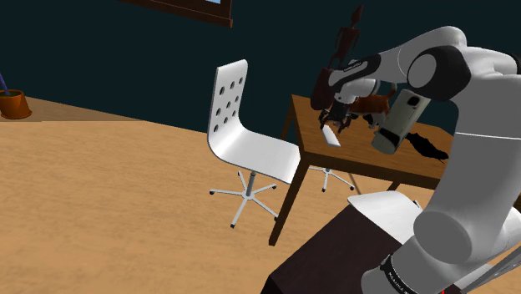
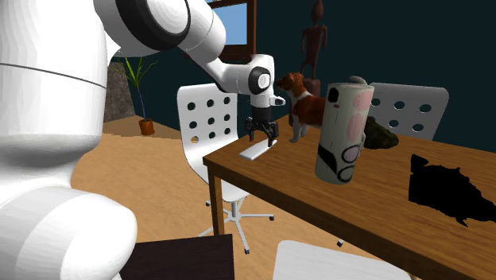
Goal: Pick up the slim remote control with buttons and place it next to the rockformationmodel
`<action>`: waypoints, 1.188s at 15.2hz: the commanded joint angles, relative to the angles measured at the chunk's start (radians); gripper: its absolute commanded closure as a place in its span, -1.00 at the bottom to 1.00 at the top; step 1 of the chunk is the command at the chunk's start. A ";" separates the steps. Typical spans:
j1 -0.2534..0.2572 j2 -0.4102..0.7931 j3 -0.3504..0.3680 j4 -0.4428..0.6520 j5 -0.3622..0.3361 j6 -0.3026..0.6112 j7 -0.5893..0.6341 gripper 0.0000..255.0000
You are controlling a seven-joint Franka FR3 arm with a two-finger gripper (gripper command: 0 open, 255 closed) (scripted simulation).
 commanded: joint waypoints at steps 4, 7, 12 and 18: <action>-0.003 0.022 0.004 -0.019 0.008 0.041 -0.006 -1.00; -0.003 0.022 0.004 -0.019 0.008 0.041 -0.006 -1.00; -0.003 0.022 0.004 -0.019 0.008 0.041 -0.006 1.00; -0.003 0.022 0.004 -0.019 0.008 0.041 -0.006 1.00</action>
